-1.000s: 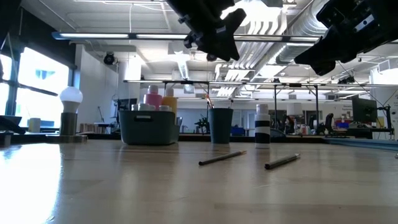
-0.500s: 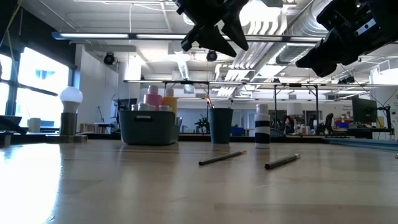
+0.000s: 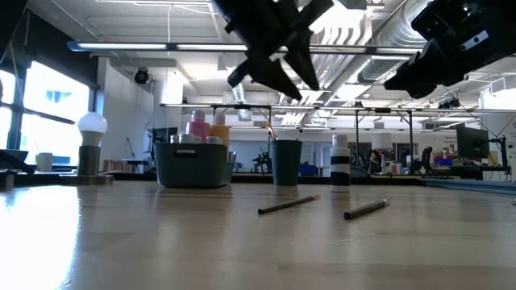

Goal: Pick & Place Paint Supplies
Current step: Put the gold paint brush into the green cup

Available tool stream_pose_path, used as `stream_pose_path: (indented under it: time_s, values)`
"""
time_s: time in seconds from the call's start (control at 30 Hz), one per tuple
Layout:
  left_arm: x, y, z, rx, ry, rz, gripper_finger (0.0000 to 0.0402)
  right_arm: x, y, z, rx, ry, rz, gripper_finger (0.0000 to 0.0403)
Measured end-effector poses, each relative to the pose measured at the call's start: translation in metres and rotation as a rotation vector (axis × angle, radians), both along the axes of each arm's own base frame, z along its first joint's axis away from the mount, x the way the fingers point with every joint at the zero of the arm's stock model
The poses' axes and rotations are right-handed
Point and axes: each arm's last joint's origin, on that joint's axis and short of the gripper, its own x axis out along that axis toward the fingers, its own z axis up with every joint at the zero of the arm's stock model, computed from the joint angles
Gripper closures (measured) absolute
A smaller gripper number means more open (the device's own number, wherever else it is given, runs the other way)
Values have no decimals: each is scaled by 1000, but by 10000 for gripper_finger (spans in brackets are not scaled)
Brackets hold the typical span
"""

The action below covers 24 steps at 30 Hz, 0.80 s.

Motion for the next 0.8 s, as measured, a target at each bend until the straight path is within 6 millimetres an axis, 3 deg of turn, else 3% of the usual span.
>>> stream_pose_path:
  time_s: [0.2,0.53,0.8]
  values:
    - [16,-2,-19,-16,31,7,247,0,-1,0,-12,-3,-33,401]
    - [36,-3,-22,-16,202,79,247,-1,-2,-1,-23,10,-56,401]
    - [44,-4,-49,-17,275,90,247,-1,-2,-1,-23,12,-56,401]
